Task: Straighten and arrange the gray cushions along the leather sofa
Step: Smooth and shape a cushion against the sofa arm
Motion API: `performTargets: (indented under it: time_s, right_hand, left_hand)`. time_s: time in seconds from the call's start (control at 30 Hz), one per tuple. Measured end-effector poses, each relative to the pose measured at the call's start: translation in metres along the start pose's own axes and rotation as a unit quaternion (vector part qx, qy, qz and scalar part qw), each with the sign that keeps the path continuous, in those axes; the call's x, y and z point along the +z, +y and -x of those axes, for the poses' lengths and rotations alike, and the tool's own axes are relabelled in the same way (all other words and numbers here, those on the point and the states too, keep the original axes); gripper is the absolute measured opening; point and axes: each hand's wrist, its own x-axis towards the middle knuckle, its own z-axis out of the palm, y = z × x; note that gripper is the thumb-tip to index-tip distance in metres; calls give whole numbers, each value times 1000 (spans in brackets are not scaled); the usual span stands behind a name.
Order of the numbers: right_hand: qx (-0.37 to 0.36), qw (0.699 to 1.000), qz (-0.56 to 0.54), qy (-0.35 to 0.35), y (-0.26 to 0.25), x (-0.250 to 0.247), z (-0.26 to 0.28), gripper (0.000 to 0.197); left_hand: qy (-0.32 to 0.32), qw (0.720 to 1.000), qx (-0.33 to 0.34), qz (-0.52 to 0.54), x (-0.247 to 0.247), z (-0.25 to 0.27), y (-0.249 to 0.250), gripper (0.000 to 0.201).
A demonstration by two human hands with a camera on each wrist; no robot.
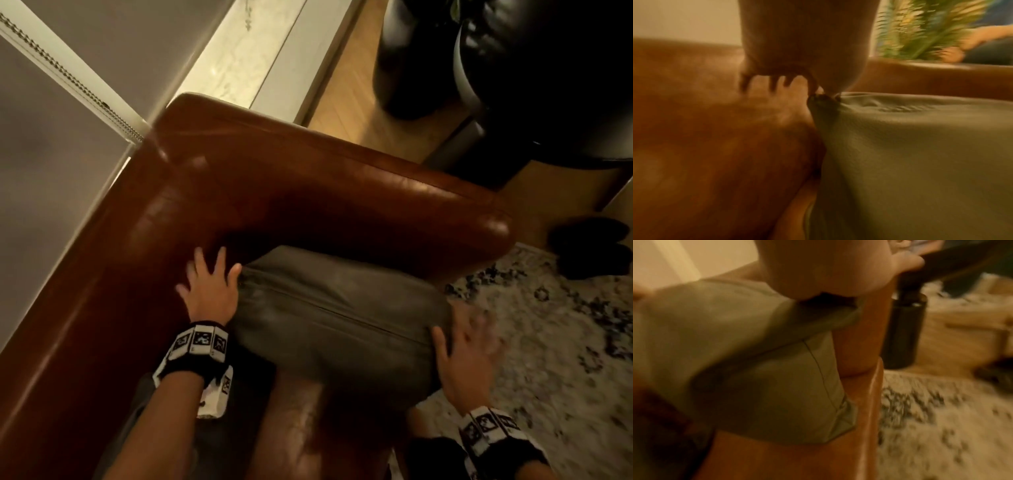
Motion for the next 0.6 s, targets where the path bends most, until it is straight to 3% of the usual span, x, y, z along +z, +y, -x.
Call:
performTargets:
  time_s: [0.07,0.1,0.17,0.27,0.33,0.4,0.47,0.53,0.57,0.6]
  right_hand:
    - [119,982,-142,22,1,-9,9,78]
    - [167,962,-217,22,-4,-12,13,72]
    - [219,923,-315,24,-17,-13,17,52]
    - [204,912,-352,50,-36,-20,16,43]
    - [197,898,-387,65,-41,-29,15,51]
    - [175,888,-414,98,-39,-42,12,46]
    - [139,896,-409,107,-44,-48,7,35]
    - [138,901,-402,82,-44,-41,4,39]
    - [147,893,-422,55,-42,-36,4,47]
    - [164,872,-460,21,-35,-31,7,56]
  left_hand:
    - [70,987,38,139,-7,8,6,55]
    - [91,977,36,191,-9,11,10,53]
    - [69,958,-3,277,-10,6,14,46]
    - [41,901,-51,429,-20,-8,15,32]
    - [53,870,-36,488,-29,-16,14,25]
    - [68,848,-3,525,-40,-21,18,20]
    - [112,856,31,504,-43,-27,19,22]
    - [151,875,26,459,-39,-27,17,28]
    - [141,871,13,470,-34,-25,13,33]
    - [123,850,-9,512,-31,-20,10,39]
